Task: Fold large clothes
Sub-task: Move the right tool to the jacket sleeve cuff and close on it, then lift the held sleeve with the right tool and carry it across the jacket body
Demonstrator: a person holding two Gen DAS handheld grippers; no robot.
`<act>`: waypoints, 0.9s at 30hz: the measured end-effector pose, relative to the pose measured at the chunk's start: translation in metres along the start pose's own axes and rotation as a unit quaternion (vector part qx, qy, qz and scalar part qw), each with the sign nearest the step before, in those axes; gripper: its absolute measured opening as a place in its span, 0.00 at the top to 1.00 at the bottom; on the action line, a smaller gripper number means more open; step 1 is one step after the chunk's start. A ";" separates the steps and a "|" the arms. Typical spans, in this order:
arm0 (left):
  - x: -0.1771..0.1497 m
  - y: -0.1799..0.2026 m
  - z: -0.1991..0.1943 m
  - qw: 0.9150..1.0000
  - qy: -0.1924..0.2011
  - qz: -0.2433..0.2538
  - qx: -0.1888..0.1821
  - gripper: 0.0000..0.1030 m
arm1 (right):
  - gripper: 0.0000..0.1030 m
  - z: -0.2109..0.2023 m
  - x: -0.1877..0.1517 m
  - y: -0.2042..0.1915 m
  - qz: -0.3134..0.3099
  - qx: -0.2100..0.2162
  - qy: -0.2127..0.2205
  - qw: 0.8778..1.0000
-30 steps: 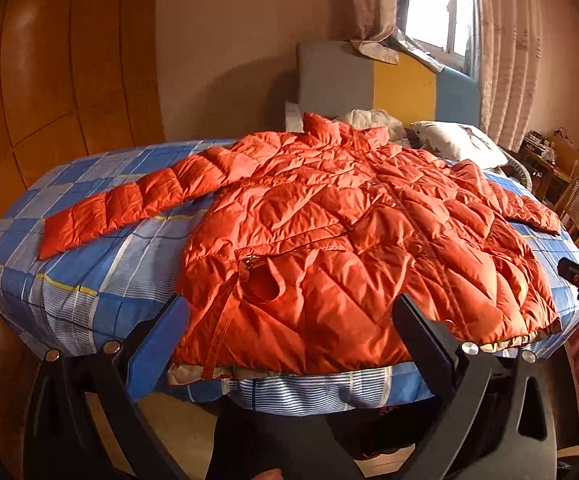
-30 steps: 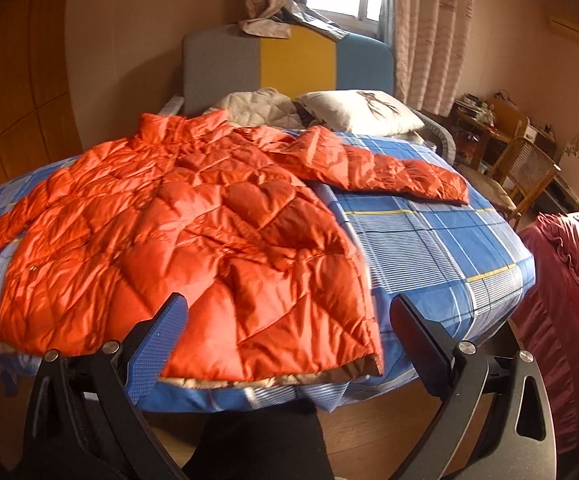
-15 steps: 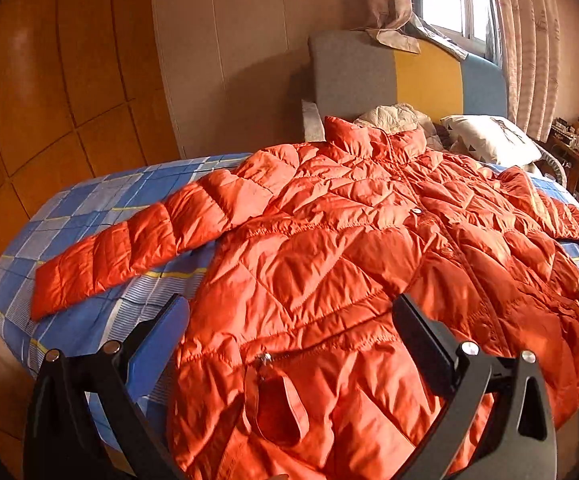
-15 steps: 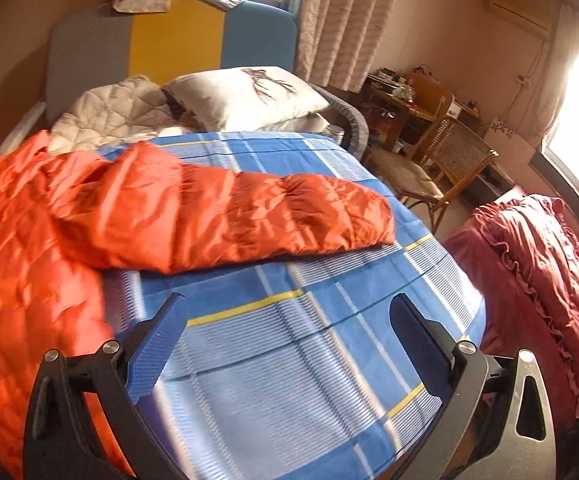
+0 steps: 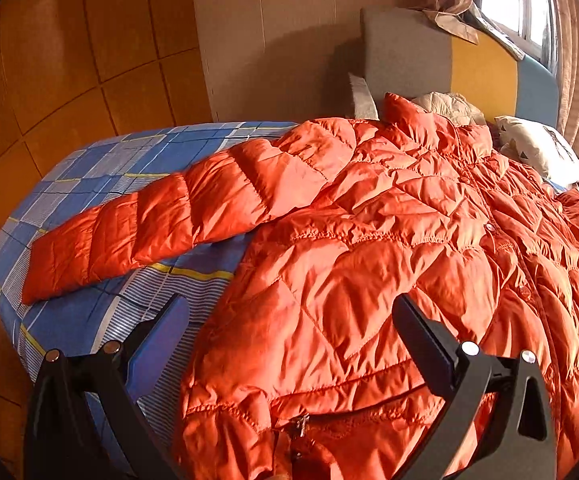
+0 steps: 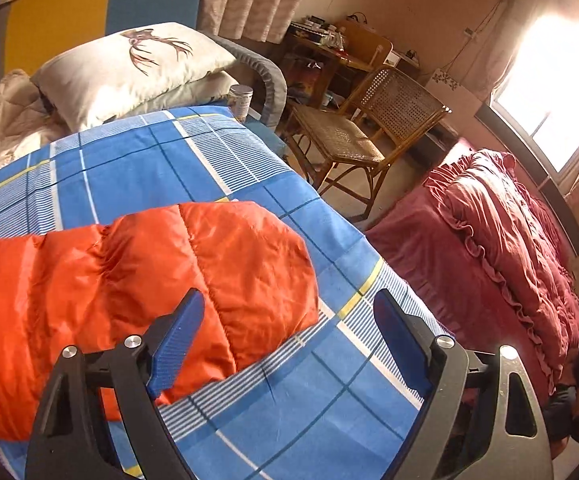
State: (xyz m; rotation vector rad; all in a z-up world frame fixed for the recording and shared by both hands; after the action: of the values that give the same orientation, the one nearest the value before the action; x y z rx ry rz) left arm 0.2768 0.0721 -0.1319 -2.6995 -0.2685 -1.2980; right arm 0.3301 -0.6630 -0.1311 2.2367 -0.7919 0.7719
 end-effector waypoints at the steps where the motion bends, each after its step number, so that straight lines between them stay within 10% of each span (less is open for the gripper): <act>1: 0.002 0.003 0.005 1.000 -0.002 -0.002 -0.002 0.02 | 0.19 0.007 0.003 -0.001 0.001 0.000 -0.004 1.000; 14: 0.019 0.052 0.049 0.999 -0.023 0.025 -0.018 0.02 | 0.19 0.079 -0.002 -0.008 0.040 0.061 -0.098 0.992; 23: 0.022 0.067 0.063 0.998 -0.020 0.049 -0.021 0.02 | 0.89 0.069 0.010 -0.038 0.025 0.122 -0.095 0.988; 27: 0.021 0.065 0.065 0.998 -0.022 0.046 -0.024 0.02 | 0.92 0.045 0.029 -0.049 -0.001 0.121 -0.067 0.990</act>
State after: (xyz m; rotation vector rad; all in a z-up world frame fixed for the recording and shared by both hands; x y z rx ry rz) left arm 0.3529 0.0236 -0.1580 -2.7465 -0.1183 -1.2377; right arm 0.3966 -0.6748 -0.1573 2.5273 -0.7954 0.7564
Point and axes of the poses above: each gripper's, at about its wrist camera, not at the fingertips, and z roughly the way its jaws point, y to its right, x to its top, the point moved 7 cm from there along z, roughly the way its jaws point, and after that the axes turned 8 degrees about y, right-handed, at the moved point
